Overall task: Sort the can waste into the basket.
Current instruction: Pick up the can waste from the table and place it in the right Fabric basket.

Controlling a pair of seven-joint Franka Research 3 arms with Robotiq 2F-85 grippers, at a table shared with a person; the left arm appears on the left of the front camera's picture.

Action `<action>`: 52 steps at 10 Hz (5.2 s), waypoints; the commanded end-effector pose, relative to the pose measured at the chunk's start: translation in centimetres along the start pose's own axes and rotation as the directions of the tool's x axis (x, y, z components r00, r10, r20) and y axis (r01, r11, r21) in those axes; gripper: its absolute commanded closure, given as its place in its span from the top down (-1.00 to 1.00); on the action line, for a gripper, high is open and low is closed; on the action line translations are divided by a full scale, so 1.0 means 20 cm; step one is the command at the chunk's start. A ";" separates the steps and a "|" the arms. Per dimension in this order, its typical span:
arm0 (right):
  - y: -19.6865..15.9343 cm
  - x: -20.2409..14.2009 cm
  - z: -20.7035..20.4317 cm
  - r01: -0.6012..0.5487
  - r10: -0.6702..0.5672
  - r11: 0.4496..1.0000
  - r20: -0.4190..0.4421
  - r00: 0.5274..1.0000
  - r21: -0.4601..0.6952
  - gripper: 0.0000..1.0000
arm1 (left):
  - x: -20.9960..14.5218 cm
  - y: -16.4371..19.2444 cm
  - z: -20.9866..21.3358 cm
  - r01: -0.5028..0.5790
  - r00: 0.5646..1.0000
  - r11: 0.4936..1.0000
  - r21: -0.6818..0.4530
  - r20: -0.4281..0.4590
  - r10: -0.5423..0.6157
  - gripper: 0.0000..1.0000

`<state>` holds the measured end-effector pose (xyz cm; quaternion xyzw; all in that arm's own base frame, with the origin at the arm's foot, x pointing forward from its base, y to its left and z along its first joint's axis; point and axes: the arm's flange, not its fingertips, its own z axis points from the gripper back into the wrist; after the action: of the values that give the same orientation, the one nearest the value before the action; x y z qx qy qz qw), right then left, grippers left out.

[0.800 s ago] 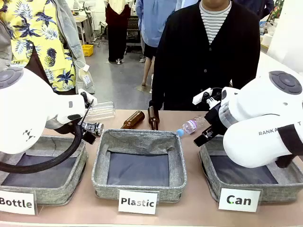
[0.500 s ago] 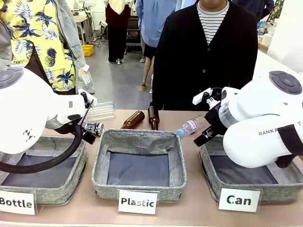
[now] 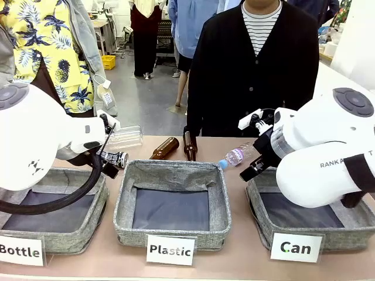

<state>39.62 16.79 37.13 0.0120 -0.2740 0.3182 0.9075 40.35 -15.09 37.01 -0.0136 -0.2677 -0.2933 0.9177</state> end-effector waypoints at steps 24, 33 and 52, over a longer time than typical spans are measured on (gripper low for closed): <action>-1.28 -1.33 0.85 0.641 -0.981 0.023 -0.106 0.162 0.767 1.00 | -1.47 1.23 0.75 -0.408 0.559 0.438 -0.801 0.161 0.813 1.00; -0.89 -0.14 0.61 0.760 -0.759 0.644 -0.051 0.649 0.084 1.00 | -1.47 1.23 0.75 -0.408 0.559 0.438 -0.801 0.161 0.813 1.00; -1.03 -0.64 0.92 0.708 -0.724 0.635 -0.084 0.685 0.308 1.00 | -1.47 1.23 0.75 -0.408 0.559 0.438 -0.801 0.161 0.813 1.00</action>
<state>32.39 -14.10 50.02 0.3251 -0.2380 -0.0263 0.9149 26.31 23.55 38.35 -0.5286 -0.3375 0.0263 0.7785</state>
